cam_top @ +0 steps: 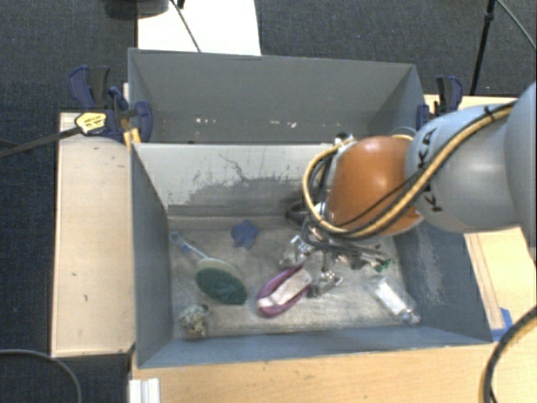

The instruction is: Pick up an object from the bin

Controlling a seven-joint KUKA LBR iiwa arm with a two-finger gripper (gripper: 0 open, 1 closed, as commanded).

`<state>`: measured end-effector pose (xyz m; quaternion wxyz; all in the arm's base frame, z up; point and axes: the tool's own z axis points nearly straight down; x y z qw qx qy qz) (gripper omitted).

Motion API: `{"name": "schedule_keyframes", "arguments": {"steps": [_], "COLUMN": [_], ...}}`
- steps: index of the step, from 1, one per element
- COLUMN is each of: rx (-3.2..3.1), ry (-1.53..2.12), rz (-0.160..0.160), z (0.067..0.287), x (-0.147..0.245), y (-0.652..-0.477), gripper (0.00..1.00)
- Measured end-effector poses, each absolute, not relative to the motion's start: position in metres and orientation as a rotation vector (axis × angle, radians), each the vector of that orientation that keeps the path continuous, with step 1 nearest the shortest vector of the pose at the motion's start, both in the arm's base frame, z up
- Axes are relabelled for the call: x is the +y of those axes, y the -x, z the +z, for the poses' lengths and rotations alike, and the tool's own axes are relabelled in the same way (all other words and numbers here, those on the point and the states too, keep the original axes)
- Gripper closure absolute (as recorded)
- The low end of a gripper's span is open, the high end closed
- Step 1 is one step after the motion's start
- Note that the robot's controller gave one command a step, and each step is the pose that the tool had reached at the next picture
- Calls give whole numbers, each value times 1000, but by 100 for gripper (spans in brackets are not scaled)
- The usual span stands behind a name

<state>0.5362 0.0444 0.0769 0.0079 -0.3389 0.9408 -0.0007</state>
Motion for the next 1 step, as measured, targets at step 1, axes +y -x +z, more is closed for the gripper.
{"name": "schedule_keyframes", "arguments": {"steps": [1], "rx": [2923], "ry": [1121], "rz": [-4], "z": [284], "x": [45], "y": [-543], "gripper": [100]}}
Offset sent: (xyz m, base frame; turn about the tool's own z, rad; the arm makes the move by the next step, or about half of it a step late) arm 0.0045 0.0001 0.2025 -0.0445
